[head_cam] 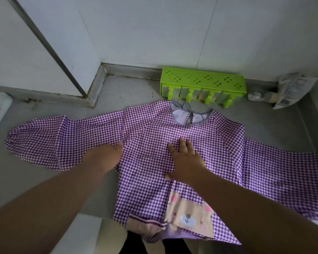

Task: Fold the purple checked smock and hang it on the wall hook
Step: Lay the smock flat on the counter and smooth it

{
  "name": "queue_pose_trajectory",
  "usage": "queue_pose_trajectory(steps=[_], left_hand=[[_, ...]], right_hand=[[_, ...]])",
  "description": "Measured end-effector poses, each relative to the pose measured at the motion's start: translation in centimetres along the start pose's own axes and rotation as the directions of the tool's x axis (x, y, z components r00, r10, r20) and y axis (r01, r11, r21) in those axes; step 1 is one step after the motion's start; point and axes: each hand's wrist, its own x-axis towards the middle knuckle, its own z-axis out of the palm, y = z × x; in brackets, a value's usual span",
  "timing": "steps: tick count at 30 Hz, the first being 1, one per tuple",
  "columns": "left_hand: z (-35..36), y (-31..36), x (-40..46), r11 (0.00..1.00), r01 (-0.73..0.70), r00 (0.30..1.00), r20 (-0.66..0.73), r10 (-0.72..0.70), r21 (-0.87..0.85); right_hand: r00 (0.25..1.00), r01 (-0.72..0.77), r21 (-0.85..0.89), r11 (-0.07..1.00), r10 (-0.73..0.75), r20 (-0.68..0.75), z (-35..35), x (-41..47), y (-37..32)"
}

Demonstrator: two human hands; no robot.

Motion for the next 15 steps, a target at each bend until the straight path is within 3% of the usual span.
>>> queue_pose_trajectory(steps=[4,7,12,15], left_hand=[[1.4,-2.2,-0.9,0.98,-0.008,0.982,0.184,0.045,-0.198],[1.8,-1.4,-1.9,0.945,0.067,0.914,0.399,0.07,-0.32],[2.1,-0.1,-2.8,0.884,0.039,0.921,0.36,0.149,-0.466],[3.5,-0.7,-3.4,0.728,0.124,0.895,0.392,0.211,-0.675]], right_hand=[[0.993,-0.056,-0.012,0.998,0.054,-0.102,-0.6,-1.2,-0.1],[0.981,-0.058,-0.031,0.998,0.051,-0.19,0.4,-3.8,-1.8],[0.999,-0.042,0.053,0.998,0.044,-0.032,3.6,-5.9,-3.1],[0.999,-0.047,0.052,0.998,0.048,-0.019,3.4,-5.6,-3.2]])
